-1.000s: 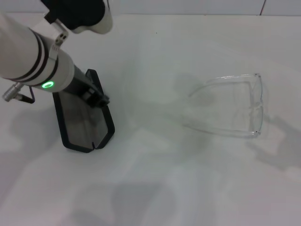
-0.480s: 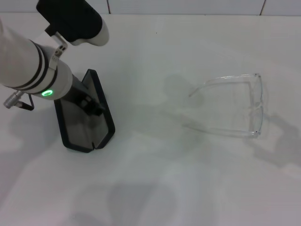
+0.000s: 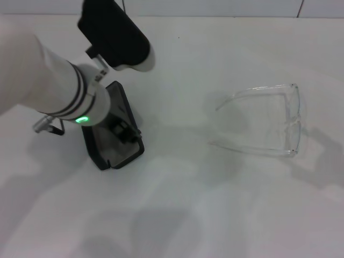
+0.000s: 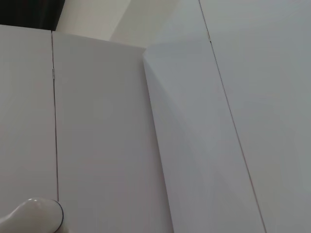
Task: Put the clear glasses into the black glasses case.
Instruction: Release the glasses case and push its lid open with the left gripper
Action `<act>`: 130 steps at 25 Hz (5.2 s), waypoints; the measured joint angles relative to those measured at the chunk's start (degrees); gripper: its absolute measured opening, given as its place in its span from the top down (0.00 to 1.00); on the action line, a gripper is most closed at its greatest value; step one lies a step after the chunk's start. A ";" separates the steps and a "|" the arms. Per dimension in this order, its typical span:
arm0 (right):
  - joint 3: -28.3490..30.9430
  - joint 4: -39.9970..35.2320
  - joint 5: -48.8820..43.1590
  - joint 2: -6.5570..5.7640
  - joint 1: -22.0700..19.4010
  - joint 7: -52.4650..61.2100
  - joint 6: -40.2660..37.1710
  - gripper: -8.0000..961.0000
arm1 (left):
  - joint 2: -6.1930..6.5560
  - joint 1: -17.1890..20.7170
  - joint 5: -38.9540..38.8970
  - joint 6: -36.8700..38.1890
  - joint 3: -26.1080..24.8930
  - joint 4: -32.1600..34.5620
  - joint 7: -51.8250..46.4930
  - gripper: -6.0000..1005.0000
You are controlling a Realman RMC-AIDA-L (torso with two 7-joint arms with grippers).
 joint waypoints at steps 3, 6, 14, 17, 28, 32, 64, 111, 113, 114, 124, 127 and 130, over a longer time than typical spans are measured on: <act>0.00 0.00 0.00 0.00 0.06 -0.07 0.00 0.09 | -0.10 -0.77 -0.46 -0.40 1.99 -0.72 -1.07 0.39; 0.00 0.00 -0.08 0.00 0.09 -0.18 0.05 0.09 | -0.18 -1.00 -0.82 -0.65 3.77 -0.71 -1.96 0.39; 0.00 0.00 -0.21 0.00 -0.43 -0.32 0.09 0.09 | -0.09 -1.42 -0.80 -0.39 6.24 3.64 -4.89 0.40; 0.00 0.00 -0.22 0.00 -0.61 -0.33 0.09 0.09 | -0.07 -1.32 -0.23 -0.20 6.78 8.43 -7.01 0.40; 0.00 0.00 -0.20 0.00 -1.26 -0.33 -0.09 0.09 | 0.47 -5.88 0.16 3.91 -3.99 9.04 -11.67 0.40; 0.00 0.00 -0.08 -0.01 -0.98 -0.33 0.18 0.09 | 0.99 -6.18 0.19 4.50 -6.02 6.69 -10.52 0.40; 0.77 10.24 4.29 1.60 3.59 -7.58 9.05 0.10 | 4.40 -2.47 -0.52 10.23 -0.81 17.80 61.59 0.40; 0.50 10.69 3.16 1.00 2.34 -6.40 8.90 0.10 | 0.42 -0.31 0.10 5.17 2.35 4.07 54.23 0.40; 0.47 10.68 3.16 0.99 2.34 -6.40 8.72 0.10 | 0.56 -0.29 0.12 5.81 1.26 4.27 54.27 0.40; 0.46 10.67 3.16 0.98 2.35 -6.40 8.68 0.10 | 0.61 -0.28 0.13 6.17 0.72 4.34 54.32 0.40; 0.39 10.79 3.16 0.79 2.66 -6.38 8.64 0.10 | 0.50 1.04 0.19 9.28 -1.92 8.13 54.01 0.40; 0.34 10.59 3.17 0.79 2.88 -6.12 8.76 0.10 | -0.01 1.81 -0.03 9.33 -0.02 11.21 51.24 0.40; 0.32 10.48 3.17 0.51 3.24 -5.56 8.76 0.10 | -0.19 1.20 -0.53 8.19 2.33 13.73 44.09 0.41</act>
